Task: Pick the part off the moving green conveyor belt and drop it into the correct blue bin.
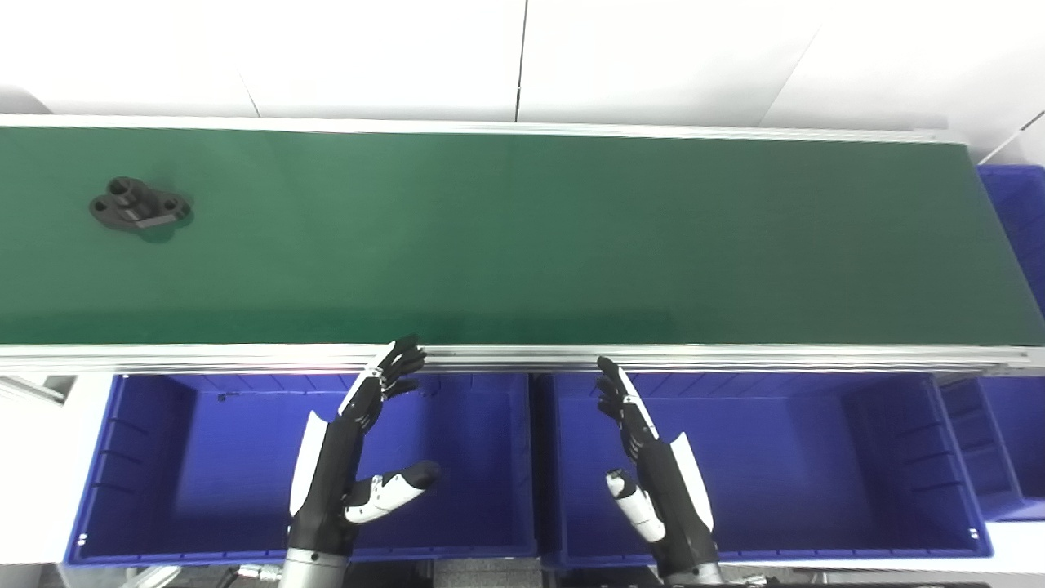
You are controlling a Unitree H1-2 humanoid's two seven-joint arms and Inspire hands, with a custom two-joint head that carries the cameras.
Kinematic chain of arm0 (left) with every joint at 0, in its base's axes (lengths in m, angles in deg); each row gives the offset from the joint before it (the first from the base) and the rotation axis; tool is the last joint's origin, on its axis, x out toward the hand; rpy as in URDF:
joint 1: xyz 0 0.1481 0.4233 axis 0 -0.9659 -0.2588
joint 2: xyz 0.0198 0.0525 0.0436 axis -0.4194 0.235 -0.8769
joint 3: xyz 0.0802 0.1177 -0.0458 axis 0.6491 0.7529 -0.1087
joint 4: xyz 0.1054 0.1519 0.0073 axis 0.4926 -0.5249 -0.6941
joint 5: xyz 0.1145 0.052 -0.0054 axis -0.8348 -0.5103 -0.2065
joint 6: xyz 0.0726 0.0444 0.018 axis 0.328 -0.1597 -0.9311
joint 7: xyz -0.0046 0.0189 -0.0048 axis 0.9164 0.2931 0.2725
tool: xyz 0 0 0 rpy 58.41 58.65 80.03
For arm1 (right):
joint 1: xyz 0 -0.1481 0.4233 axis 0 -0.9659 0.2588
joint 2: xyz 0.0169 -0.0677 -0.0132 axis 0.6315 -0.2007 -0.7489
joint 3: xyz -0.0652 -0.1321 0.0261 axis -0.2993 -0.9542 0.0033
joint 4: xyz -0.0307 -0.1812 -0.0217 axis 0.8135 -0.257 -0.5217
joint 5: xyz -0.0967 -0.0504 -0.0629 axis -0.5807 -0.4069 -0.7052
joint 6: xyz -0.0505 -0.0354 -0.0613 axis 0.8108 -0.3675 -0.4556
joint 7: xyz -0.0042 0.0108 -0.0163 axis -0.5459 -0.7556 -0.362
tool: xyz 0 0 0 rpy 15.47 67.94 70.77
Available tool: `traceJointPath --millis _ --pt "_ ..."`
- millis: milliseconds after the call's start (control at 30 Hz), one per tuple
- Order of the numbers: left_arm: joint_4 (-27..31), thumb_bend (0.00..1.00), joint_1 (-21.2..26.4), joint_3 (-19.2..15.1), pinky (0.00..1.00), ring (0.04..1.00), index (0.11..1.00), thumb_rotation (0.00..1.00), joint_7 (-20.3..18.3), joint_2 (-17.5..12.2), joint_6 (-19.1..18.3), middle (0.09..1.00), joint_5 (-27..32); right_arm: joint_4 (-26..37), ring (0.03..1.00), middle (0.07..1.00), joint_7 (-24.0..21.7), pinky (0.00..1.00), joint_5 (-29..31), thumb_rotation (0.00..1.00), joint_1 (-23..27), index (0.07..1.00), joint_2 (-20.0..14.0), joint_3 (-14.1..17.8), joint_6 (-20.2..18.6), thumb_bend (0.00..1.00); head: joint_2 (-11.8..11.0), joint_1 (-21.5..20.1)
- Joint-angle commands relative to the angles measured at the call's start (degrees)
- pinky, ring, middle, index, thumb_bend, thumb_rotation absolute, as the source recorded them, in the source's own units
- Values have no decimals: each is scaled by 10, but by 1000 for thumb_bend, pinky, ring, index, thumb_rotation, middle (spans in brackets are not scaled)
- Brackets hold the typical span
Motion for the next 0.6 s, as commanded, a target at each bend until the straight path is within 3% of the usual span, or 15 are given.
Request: traceJointPath --millis 0,133,333,433,567 --pt "11 852 -4 5 745 814 865 740 14 -1 18 837 -2 17 959 988 7 917 6 1000 -13 967 4 -1 35 867 7 -1" --pt "24 878 -12 -7 771 834 877 797 0 -2 18 854 -10 29 954 984 6 903 3 1000 -17 970 8 0 29 855 28 -12" --pt "32 848 -19 -3 747 828 877 768 15 -2 18 843 -12 38 955 981 -1 913 8 1000 -26 967 7 -4 26 861 21 -9" --pt "34 856 -21 0 776 844 877 794 16 -6 18 854 -11 42 959 985 -4 906 8 1000 -30 969 6 -5 24 865 15 -11" --pt "44 834 -22 2 739 825 870 818 20 -10 18 843 -26 54 951 976 -5 896 2 1000 -35 958 8 -6 18 859 20 -16"
